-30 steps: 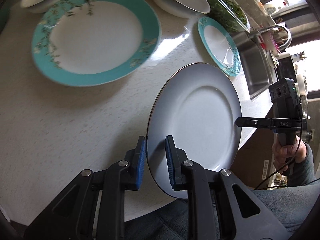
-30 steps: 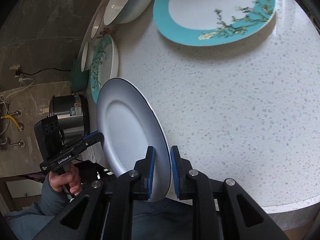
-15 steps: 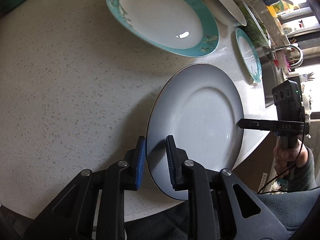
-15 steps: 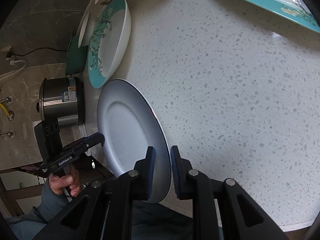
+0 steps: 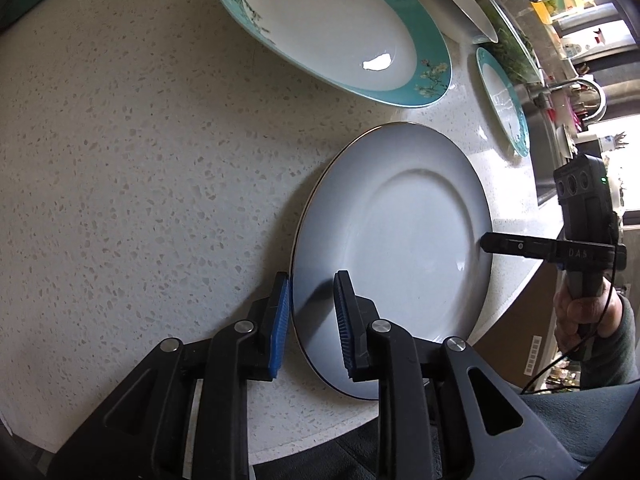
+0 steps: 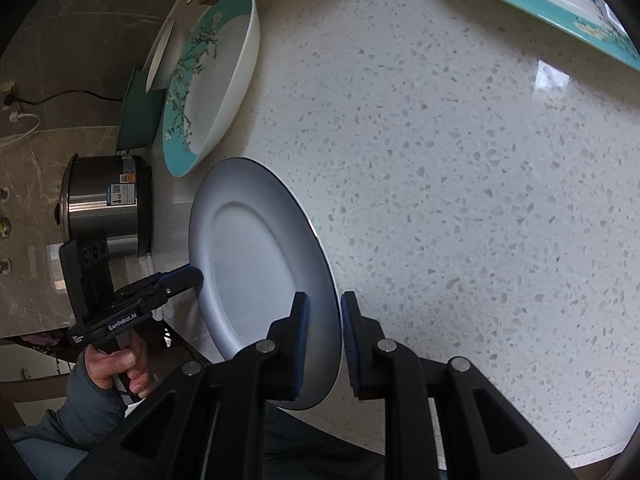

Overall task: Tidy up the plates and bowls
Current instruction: 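Lower the grey-rimmed plate onto the counter and open both grippers, then move both grippers to the small teal floral plate near the sink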

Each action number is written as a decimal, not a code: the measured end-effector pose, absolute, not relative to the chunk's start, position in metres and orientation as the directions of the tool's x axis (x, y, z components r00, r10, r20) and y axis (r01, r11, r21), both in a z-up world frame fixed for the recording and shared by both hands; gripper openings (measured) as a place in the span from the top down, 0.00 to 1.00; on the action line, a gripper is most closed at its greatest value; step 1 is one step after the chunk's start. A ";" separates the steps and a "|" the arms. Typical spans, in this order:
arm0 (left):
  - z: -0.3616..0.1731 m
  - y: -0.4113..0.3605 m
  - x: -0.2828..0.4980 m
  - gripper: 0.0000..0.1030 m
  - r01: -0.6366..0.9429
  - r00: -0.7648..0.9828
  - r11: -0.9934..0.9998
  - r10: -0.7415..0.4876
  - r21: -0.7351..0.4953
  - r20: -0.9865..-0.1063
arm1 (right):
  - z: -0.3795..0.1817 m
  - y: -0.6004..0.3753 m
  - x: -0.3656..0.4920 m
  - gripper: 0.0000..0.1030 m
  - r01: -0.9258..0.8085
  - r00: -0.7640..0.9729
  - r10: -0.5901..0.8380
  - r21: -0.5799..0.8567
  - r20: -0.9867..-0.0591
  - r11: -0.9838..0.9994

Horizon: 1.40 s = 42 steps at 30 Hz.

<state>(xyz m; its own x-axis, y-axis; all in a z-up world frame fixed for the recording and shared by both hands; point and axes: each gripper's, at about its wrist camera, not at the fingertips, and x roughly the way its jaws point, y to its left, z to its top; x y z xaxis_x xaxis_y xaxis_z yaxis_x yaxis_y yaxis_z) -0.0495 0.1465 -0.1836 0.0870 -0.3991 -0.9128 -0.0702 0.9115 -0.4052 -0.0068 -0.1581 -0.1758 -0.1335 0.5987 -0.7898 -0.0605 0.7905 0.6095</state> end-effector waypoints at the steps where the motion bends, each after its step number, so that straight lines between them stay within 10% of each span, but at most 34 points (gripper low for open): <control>1: -0.183 0.144 -0.049 0.80 -0.067 0.092 0.914 -0.393 -0.399 -0.915 | -0.174 -0.156 -0.008 0.79 -0.075 -0.127 0.586 0.597 -0.800 0.799; 20: -0.177 0.105 -0.052 0.71 0.059 0.212 0.956 -0.292 -0.286 -0.933 | -0.153 -0.118 -0.043 0.69 -0.283 0.142 0.341 0.292 -0.929 0.913; 23: -0.174 0.108 -0.056 0.36 0.059 0.240 0.961 -0.276 -0.270 -0.931 | -0.152 -0.114 -0.048 0.59 -0.291 0.172 0.319 0.261 -0.932 0.920; 27: -0.160 0.120 -0.065 0.29 0.052 0.334 0.959 -0.279 -0.278 -0.900 | -0.141 -0.124 -0.056 0.38 -0.264 0.259 0.324 0.256 -0.910 0.930; 35: -0.115 0.119 -0.078 0.12 0.110 0.508 0.857 -0.483 -0.503 -0.713 | -0.137 -0.212 -0.097 0.00 -0.002 0.387 0.633 0.685 -0.671 0.728; 42: -0.098 0.058 -0.057 0.12 0.214 0.470 0.808 -0.578 -0.550 -0.667 | -0.122 -0.301 -0.123 0.00 0.116 0.576 0.603 0.785 -0.552 0.608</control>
<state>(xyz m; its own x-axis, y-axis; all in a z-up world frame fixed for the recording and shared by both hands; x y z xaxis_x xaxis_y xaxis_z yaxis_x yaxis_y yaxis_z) -0.0568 0.0583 -0.0977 0.4702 -0.5782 -0.6668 0.2136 0.8076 -0.5496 -0.1227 -0.3013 -0.1217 0.5759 0.6030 -0.5521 0.1163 0.6081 0.7853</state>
